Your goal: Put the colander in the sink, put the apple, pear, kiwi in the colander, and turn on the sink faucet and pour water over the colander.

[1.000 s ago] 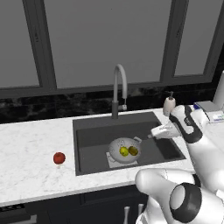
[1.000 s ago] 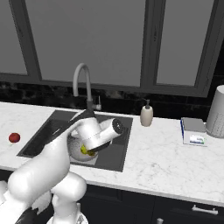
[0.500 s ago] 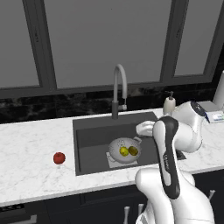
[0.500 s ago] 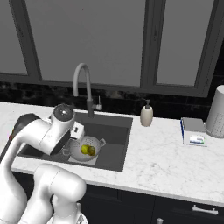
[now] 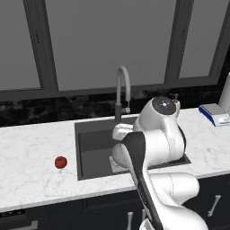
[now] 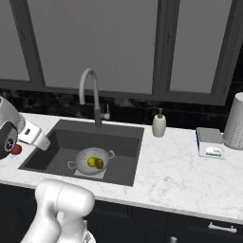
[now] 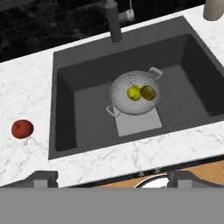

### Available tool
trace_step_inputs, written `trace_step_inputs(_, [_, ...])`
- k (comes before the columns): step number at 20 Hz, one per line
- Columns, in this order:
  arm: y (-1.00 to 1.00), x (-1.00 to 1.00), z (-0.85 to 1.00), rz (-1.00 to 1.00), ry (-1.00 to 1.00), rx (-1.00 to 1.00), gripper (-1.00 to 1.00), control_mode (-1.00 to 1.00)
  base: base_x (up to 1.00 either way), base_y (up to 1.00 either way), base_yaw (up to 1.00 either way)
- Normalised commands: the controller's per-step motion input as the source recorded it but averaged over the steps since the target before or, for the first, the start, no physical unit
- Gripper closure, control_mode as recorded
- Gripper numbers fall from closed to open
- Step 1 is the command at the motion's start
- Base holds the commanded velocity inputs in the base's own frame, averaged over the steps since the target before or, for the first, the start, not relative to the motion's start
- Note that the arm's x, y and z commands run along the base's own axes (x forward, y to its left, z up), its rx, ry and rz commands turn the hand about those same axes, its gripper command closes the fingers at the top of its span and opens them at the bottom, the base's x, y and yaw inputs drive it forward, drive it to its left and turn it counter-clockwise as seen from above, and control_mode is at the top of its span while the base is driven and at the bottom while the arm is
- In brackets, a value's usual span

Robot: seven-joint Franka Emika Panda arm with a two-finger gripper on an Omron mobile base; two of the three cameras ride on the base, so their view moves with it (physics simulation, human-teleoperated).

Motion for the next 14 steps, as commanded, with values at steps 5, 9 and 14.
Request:
trace_step_inputs(5, [0.72,-0.27,-0.08,-0.07,-0.08,-0.01,-1.00,-1.00,0.00,0.00,0.00])
trace_step_inputs(9, [0.90,0.06,-0.13,0.04,0.06,-0.08,-1.00,-1.00,0.00,0.00,0.00])
trace_step_inputs(14, [0.97,0.44,-0.30,0.10,0.21,-0.11,-1.00,-1.00,0.00,0.00,0.00])
